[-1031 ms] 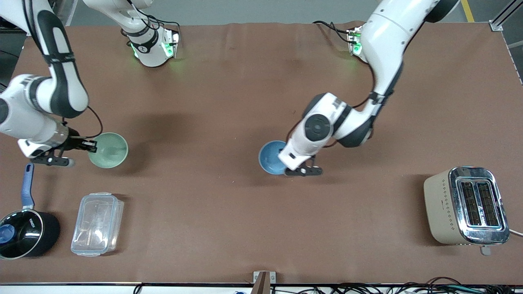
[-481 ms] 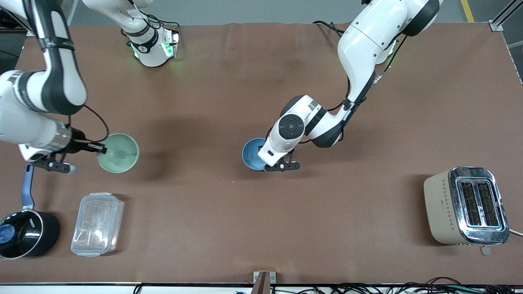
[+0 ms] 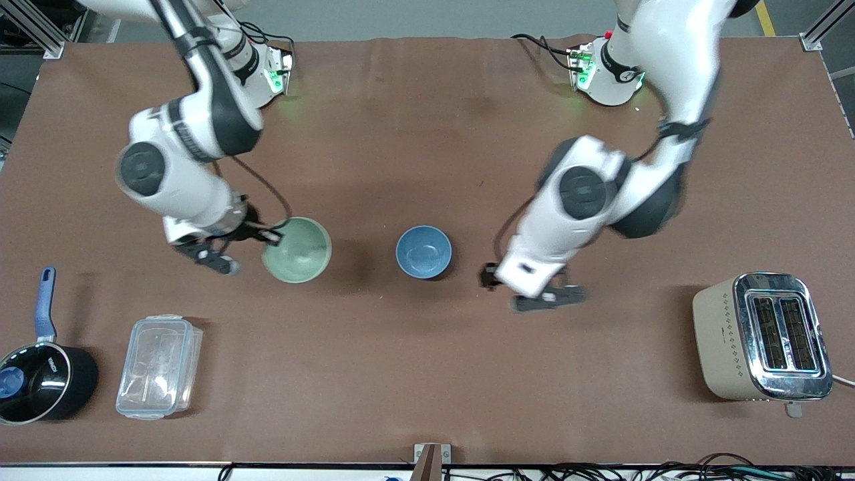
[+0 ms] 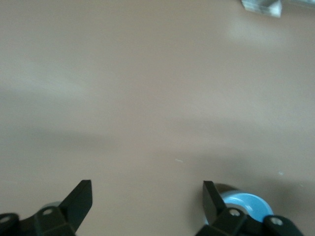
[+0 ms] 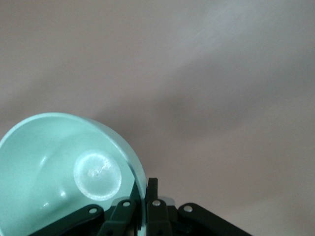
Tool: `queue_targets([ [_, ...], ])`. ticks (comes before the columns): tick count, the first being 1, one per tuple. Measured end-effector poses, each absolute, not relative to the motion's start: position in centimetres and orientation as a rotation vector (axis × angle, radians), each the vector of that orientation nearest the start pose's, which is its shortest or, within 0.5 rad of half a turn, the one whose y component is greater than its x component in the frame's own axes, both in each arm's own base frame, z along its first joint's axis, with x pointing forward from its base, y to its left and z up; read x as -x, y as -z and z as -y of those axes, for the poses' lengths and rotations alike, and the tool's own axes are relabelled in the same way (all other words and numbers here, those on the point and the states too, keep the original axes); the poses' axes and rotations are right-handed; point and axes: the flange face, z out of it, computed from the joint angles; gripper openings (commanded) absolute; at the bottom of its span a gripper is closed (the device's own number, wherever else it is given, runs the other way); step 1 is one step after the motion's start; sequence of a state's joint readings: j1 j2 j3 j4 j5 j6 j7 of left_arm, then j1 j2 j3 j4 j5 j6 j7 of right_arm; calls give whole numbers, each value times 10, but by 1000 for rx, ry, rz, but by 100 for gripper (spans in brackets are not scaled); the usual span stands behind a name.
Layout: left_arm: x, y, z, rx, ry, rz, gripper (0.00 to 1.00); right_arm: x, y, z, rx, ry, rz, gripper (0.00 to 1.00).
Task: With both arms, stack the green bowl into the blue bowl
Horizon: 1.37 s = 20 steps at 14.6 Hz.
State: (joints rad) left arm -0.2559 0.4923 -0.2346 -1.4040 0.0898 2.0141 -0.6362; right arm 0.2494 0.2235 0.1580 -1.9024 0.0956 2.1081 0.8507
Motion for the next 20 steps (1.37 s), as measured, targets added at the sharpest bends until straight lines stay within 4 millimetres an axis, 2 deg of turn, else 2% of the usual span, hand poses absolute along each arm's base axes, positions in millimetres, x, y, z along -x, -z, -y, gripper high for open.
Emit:
queue_targets([
  [1,-646,-465,274,3206,166,194,100,-548,-379,-273,2957,-114,-789,0],
  [3,-645,-502,236,3188,185,127,100,-531,-363,-337,2954,-87,-865,0],
  [5,-637,-527,217,3169,168,108,100,-519,-339,-384,2955,-84,-917,0],
  [7,-629,-546,211,3160,165,87,100,-514,-316,-412,2929,-74,-946,0],
  [10,-626,-568,197,3150,155,11,100,-517,-292,-423,2897,-53,-979,0],
  [13,-621,-587,177,3137,141,-45,100,-514,-282,-430,2908,-22,-1004,1],
  [17,-594,-634,139,3114,98,-97,100,-504,-273,-446,2897,-6,-993,2],
  [20,-573,-667,104,3135,94,-134,100,-501,-268,-450,2902,-11,-993,2],
])
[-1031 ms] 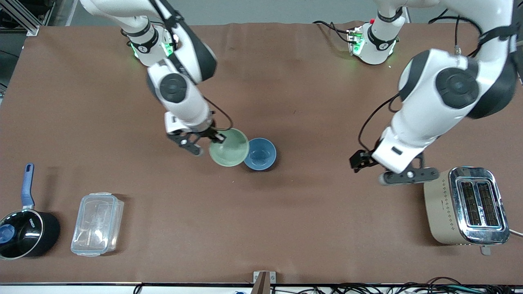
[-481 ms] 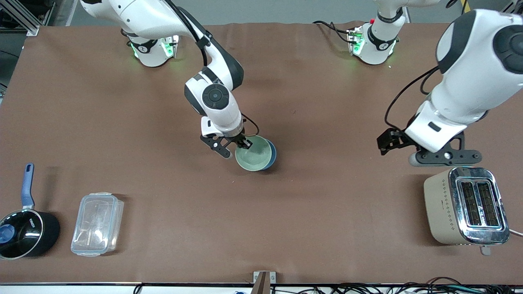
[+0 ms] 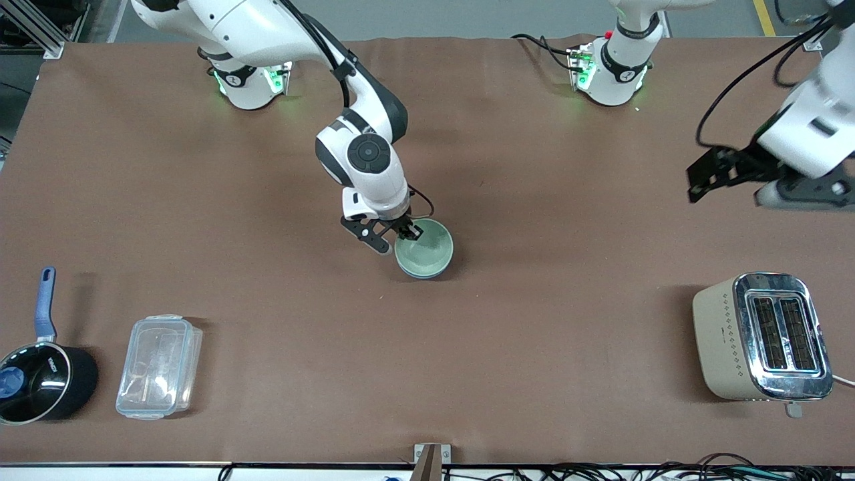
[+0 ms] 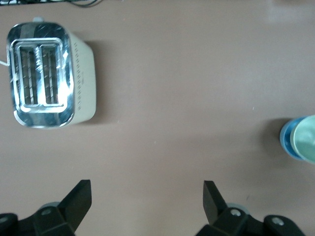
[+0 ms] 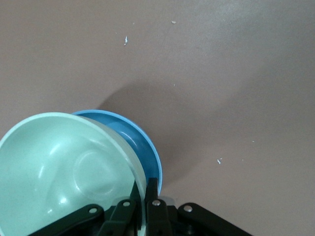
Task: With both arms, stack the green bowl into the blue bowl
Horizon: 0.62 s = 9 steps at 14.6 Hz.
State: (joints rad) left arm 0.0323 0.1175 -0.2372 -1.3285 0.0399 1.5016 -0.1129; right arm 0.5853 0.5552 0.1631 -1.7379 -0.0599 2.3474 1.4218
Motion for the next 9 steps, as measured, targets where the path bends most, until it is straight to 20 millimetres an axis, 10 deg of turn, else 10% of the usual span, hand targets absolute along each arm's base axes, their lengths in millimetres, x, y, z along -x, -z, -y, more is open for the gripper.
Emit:
queue_targets([
  [5,-563,-666,103,3123,24,-218,100,-502,-257,-449,2904,-15,-996,9],
  [6,-561,-665,102,3120,8,-218,100,-502,-254,-449,2905,-16,-995,22],
  [8,-557,-664,87,3110,-9,-234,100,-502,-249,-449,2909,-19,-996,93],
  [9,-553,-664,79,3106,-16,-238,100,-502,-249,-449,2909,-19,-996,100],
])
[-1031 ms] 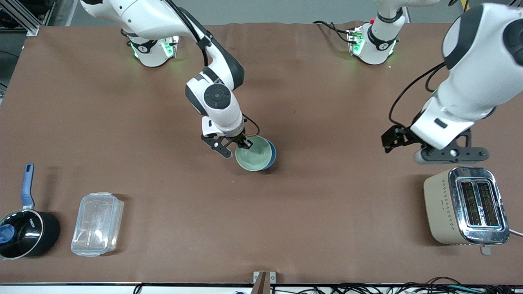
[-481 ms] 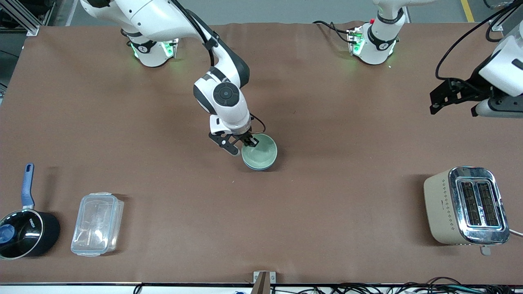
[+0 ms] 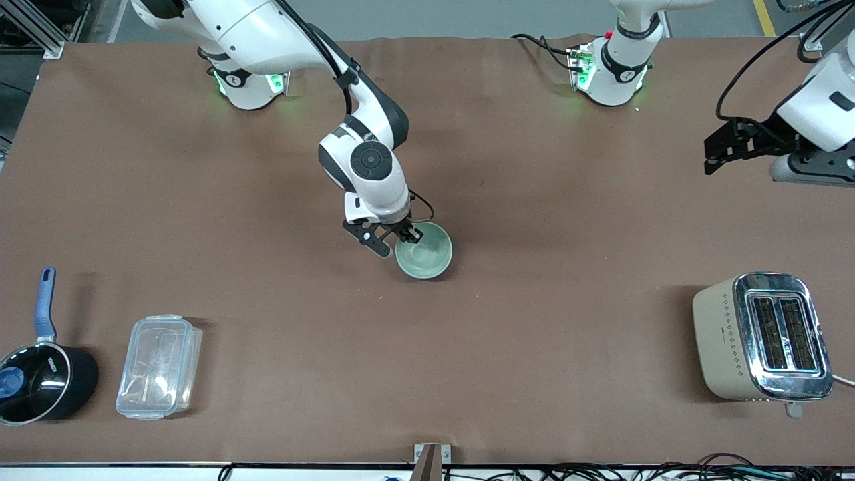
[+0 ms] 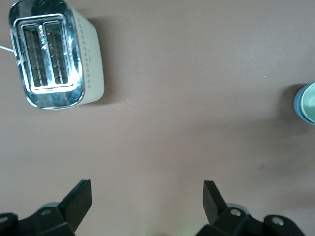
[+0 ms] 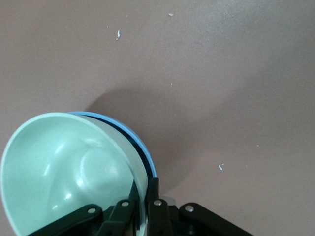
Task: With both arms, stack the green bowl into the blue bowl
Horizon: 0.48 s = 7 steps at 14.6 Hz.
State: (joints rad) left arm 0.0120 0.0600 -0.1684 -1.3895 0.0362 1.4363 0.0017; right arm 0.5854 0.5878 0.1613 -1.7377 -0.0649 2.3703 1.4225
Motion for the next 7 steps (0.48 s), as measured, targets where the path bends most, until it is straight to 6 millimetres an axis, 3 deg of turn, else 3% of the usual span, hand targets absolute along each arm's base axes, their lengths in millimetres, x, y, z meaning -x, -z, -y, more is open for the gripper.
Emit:
queue_targets([
  [2,-543,-666,72,3100,-22,-235,100,-504,-251,-449,2905,-13,-995,100],
  [4,-534,-670,73,3095,-17,-238,100,-515,-270,-445,2906,5,-1013,100],
  [5,-531,-671,71,3095,-18,-234,100,-525,-291,-436,2936,23,-1019,100],
  [7,-528,-667,65,3095,-33,-216,100,-547,-349,-402,3068,82,-970,100],
])
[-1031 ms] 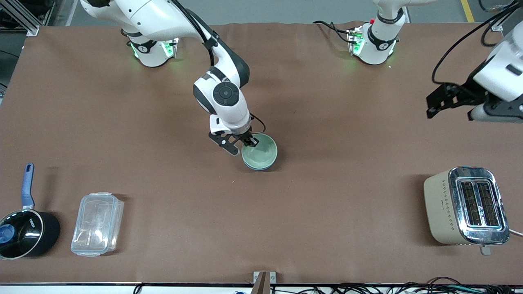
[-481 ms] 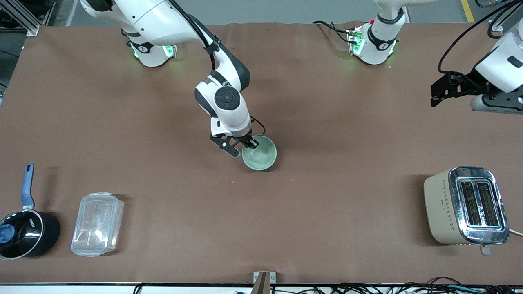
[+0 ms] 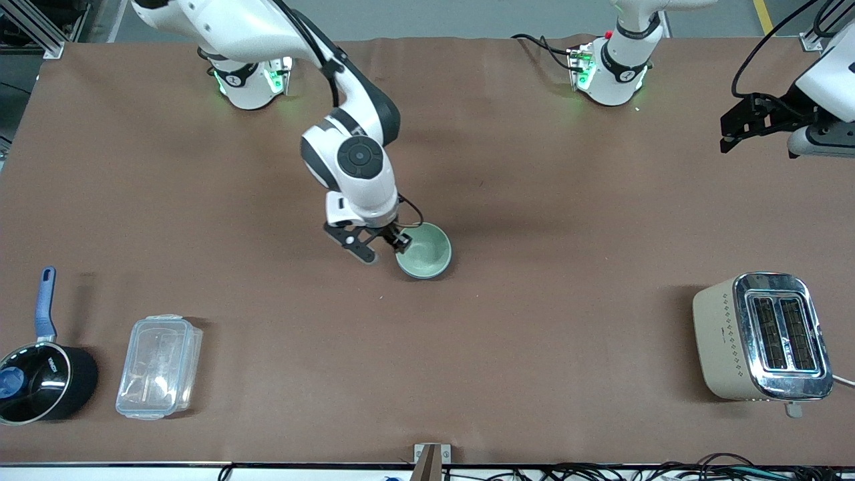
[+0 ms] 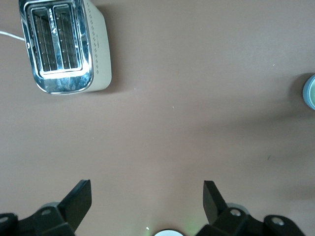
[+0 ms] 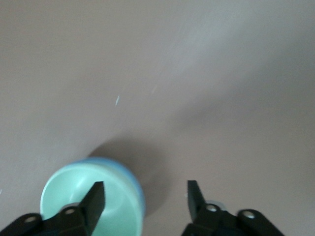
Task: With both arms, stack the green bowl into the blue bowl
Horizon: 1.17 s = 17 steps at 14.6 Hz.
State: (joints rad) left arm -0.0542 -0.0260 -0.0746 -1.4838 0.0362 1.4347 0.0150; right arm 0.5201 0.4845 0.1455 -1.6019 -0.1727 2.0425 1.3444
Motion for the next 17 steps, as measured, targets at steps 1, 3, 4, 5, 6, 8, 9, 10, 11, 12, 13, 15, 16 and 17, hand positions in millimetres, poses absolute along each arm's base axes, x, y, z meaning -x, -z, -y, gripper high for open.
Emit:
queue_targets([
  [1,-528,-666,63,3095,-37,-211,100,-557,-381,-377,3123,95,-930,100],
  [3,-529,-663,63,3095,-43,-210,100,-576,-440,-316,3185,103,-825,100],
  [4,-530,-662,63,3095,-42,-210,100,-582,-464,-284,3208,99,-771,100],
  [5,-532,-660,62,3095,-42,-209,100,-586,-486,-254,3223,102,-726,100],
  [6,-534,-658,63,3096,-40,-210,100,-589,-507,-227,3233,109,-688,100],
  [8,-536,-656,63,3096,-36,-211,100,-592,-542,-174,3249,132,-599,100],
  [9,-537,-656,63,3096,-34,-211,100,-592,-558,-147,3254,141,-552,100],
  [10,-537,-655,63,3096,-34,-211,100,-590,-572,-120,3255,142,-508,100],
  [11,-538,-655,64,3096,-34,-212,100,-587,-587,-93,3247,130,-458,100],
  [12,-538,-655,64,3096,-31,-213,100,-581,-600,-65,3235,107,-405,100],
  [13,-538,-655,64,3097,-27,-213,100,-572,-614,-38,3222,85,-364,100],
  [15,-539,-655,65,3096,-27,-217,100,-556,-642,12,3210,55,-336,100],
  [16,-539,-654,67,3096,-28,-220,100,-548,-656,32,3204,44,-325,100],
  [17,-540,-653,68,3096,-32,-224,100,-542,-667,47,3199,37,-322,100],
])
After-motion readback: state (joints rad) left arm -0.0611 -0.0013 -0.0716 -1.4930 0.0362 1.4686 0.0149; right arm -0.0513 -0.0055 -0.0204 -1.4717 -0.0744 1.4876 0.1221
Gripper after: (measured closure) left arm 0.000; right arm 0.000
